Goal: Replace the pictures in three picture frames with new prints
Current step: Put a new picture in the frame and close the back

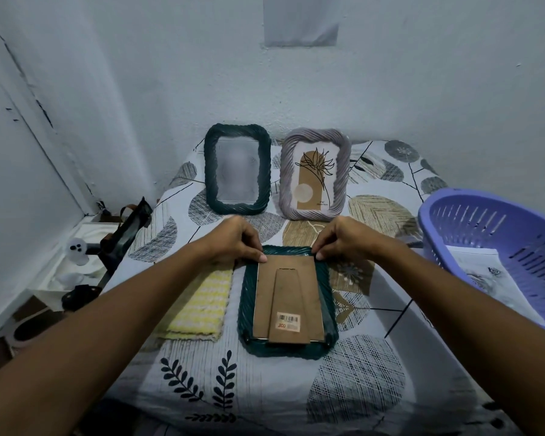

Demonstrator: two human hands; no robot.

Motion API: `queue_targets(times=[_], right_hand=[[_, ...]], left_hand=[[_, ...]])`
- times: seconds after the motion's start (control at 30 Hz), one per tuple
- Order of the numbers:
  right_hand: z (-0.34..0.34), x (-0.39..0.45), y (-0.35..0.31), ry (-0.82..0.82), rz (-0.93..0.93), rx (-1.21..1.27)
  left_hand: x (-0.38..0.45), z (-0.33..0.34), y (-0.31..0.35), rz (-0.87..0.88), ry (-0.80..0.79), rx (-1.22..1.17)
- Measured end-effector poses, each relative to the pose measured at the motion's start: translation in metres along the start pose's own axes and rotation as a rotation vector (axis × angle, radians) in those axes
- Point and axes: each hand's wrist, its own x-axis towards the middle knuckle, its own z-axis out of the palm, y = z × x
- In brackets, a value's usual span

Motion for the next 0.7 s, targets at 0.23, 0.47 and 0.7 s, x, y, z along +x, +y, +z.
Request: queue_targets(times=[0.23,0.47,0.7], right_hand=[[0.005,-0.003,0.004,0.044,-0.025,0.086],[0.01,-0.004,0.008,0.094,-0.042,0.077],[0.012,-0.002,0.009,0.111,-0.015,0.081]], left_hand=[[-0.001,0.002,0.0,-0.059,0.019,-0.103],[0.001,0.001,0.003,-0.096,0.008,-0.041],[0.0,0.001,0.005,-0.109,0.002,-0.047]])
